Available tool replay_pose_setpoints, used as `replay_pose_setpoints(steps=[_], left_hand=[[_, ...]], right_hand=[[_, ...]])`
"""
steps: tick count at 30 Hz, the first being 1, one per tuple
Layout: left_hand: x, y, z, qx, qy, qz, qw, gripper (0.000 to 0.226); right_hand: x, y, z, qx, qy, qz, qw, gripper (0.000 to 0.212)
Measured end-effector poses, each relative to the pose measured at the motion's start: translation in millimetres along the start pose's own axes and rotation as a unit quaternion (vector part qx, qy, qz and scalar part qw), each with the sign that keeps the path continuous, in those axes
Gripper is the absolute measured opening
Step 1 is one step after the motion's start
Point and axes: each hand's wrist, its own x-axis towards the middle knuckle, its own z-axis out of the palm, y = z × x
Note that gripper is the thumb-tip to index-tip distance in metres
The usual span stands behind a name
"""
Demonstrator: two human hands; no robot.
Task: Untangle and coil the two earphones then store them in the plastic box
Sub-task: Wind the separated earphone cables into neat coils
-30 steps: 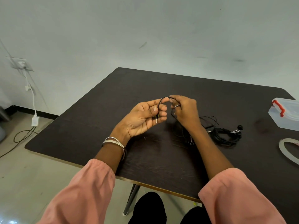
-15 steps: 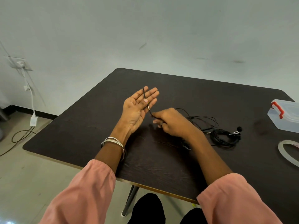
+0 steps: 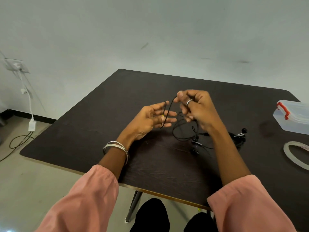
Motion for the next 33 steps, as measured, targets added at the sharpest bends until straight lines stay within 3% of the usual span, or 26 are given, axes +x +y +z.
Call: replay_pose_setpoints(steps=[7,14,20,28,33], left_hand=[[-6.6,3.3,2.7,-0.014,-0.119,-0.037,0.992,0.052],[-11.6,10.0,2.0,-0.047,-0.159,-0.022,0.986,0.055],[-15.3,15.6,-1.5,-0.116,-0.157,-0.014,0.981,0.051],[-11.0,11.9,-4.4,-0.076,-0.178,-0.076,0.978,0.050],[-13.9,14.4,-3.2,-0.124,-0.153,-0.020,0.980,0.051]], right_hand=[[7.4,10.9,1.7,-0.050,0.081,-0.031,0.995,0.035],[12.9,26.0,4.0,-0.118,0.150,-0.024,0.981,0.032],[12.3,30.1,9.2,-0.146,0.170,-0.022,0.974,0.032],[9.4,26.1,8.3,-0.128,0.218,-0.078,0.964,0.034],[12.8,35.9,7.2,-0.177,0.202,-0.047,0.962,0.030]])
